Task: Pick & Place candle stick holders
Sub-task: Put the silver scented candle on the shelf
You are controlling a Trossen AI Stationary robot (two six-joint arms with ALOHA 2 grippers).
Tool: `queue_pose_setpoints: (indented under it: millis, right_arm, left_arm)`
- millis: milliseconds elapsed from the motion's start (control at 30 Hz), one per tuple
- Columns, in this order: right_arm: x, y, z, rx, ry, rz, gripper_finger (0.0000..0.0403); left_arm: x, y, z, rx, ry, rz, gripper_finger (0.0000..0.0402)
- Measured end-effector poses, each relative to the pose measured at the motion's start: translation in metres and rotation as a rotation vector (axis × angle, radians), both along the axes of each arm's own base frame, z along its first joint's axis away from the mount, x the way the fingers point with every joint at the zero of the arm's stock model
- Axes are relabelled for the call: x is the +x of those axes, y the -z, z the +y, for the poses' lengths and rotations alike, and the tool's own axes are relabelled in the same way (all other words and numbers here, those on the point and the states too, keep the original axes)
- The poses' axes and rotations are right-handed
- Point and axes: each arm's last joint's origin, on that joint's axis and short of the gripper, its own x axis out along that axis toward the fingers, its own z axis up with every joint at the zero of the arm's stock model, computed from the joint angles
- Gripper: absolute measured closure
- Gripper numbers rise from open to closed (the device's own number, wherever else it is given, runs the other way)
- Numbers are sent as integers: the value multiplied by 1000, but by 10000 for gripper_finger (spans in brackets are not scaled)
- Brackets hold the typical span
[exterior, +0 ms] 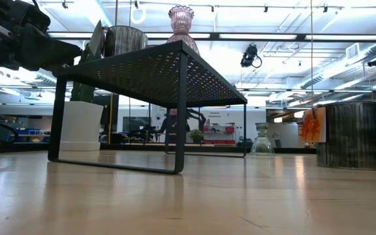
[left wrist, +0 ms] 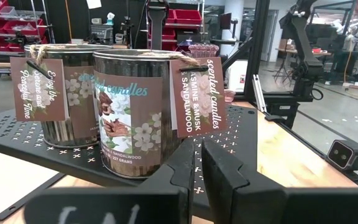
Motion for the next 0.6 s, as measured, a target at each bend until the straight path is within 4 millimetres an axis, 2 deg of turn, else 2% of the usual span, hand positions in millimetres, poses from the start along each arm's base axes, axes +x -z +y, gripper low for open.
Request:
queue_pose_setpoints:
  millis: [233, 600]
  right_arm:
    - [12, 11, 0, 6, -5, 108, 401]
    - [37, 25, 2, 48, -120, 208, 401]
  left_arm:
    - [0, 0, 0, 0, 0, 0, 367]
    - [0, 0, 0, 0, 0, 0, 367]
